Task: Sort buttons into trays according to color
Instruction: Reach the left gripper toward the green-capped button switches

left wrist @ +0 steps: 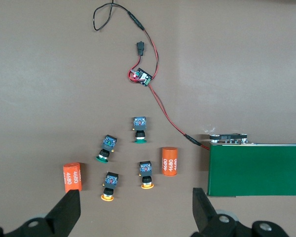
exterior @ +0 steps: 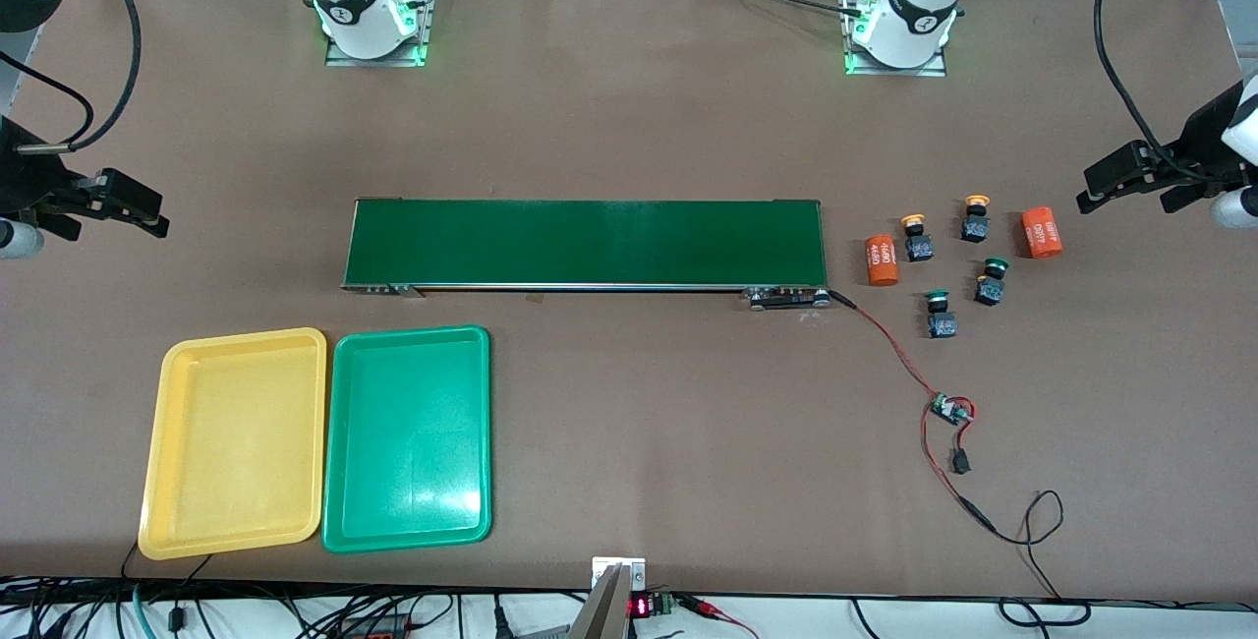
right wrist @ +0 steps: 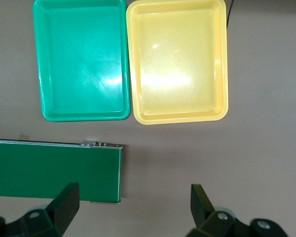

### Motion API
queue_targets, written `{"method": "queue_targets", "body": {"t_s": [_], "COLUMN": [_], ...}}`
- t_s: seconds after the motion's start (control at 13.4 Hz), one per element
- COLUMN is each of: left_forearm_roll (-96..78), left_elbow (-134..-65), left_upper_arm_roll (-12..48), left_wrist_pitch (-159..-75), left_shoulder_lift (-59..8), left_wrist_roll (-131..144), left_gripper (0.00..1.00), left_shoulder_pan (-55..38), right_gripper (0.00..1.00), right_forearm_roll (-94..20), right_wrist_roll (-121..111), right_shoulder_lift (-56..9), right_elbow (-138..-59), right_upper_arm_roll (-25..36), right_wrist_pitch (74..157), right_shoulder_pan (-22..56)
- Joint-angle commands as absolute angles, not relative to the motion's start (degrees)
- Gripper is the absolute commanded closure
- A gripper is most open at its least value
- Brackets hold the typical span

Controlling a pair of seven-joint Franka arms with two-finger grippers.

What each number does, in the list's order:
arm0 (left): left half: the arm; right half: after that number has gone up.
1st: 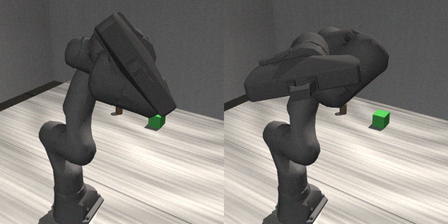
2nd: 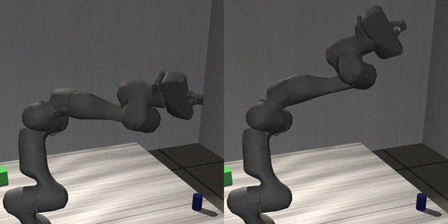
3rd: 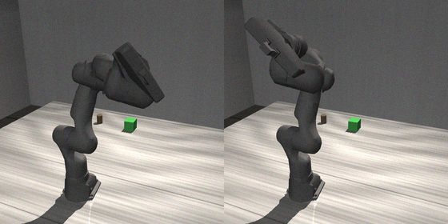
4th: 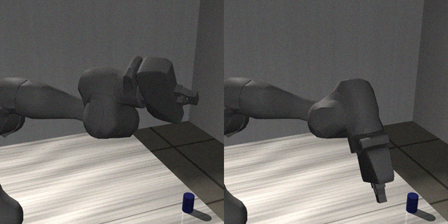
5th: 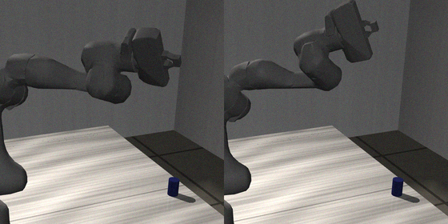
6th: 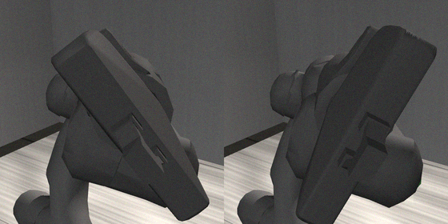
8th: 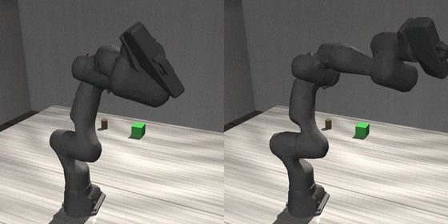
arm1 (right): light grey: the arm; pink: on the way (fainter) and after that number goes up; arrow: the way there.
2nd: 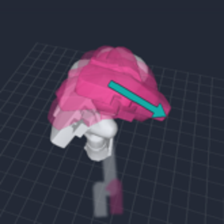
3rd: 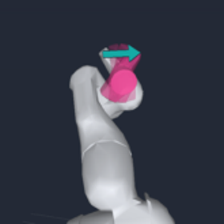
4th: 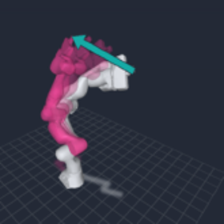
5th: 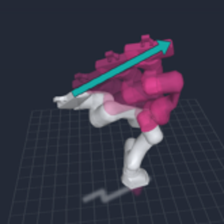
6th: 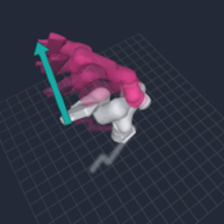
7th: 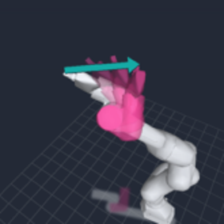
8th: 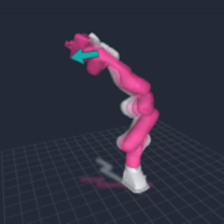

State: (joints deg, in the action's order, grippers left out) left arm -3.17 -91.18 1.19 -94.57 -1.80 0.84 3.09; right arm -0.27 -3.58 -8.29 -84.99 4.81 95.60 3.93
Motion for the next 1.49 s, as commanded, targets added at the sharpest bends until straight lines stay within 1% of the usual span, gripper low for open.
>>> {"method": "queue_targets", "body": {"t_s": [0.0,0.3,0.37,0.52,0.6,0.82,0.89,1.04,1.19,1.34,1.42], "left_forearm_roll": [-2.2,-1.8,-1.8,-1.9,-2.0,-1.8,-1.8,-2.2,-1.9,-1.9,-1.9], "left_elbow": [-93.6,-92.9,-91.5,-90.9,-90.9,-89.9,-90.3,-93.1,-97.4,-102.4,-103.8], "left_upper_arm_roll": [1.7,1.8,1.8,1.7,1.7,1.7,1.7,1.8,1.7,1.7,1.8], "left_wrist_pitch": [-94.4,-94.9,-94.3,-92.9,-92.9,-93.5,-94.6,-97.6,-102.1,-108.7,-110.8], "left_shoulder_lift": [0.3,-0.3,-1.9,-3.6,-5.2,-13.6,-15.3,-16.6,-17.0,-17.2,-17.5], "left_wrist_roll": [0.4,0.8,0.8,0.8,0.8,0.2,0.7,0.2,0.2,0.2,0.1], "left_gripper": [0.00,0.00,0.00,0.00,0.00,0.00,0.00,0.00,0.00,0.00,0.00], "left_shoulder_pan": [3.4,2.6,2.6,2.7,2.7,2.5,2.5,2.9,2.8,2.8,2.7], "right_gripper": [0.00,0.00,0.00,0.00,0.00,0.00,0.00,0.00,0.00,0.00,0.00], "right_forearm_roll": [-1.0,-1.0,-1.0,-1.0,-1.0,-0.9,-1.0,-0.9,-1.0,-1.0,-0.9], "right_wrist_roll": [-3.4,-3.4,-3.4,-3.3,-3.3,-4.0,-4.0,-4.0,-4.0,-4.0,-4.0], "right_shoulder_lift": [-7.6,-7.6,-7.6,-7.6,-7.6,-7.6,-7.6,-7.6,-7.5,-7.5,-7.5], "right_elbow": [-85.0,-85.0,-85.0,-85.0,-85.0,-85.0,-85.0,-85.0,-85.0,-85.0,-85.0], "right_upper_arm_roll": [4.8,4.9,4.9,4.9,4.9,4.9,4.9,4.9,4.9,4.9,4.8], "right_wrist_pitch": [94.8,93.9,93.8,93.8,93.8,93.8,93.8,93.8,93.8,93.8,93.8], "right_shoulder_pan": [3.7,3.6,3.6,3.6,3.6,3.6,3.6,3.7,3.7,3.6,3.7]}}
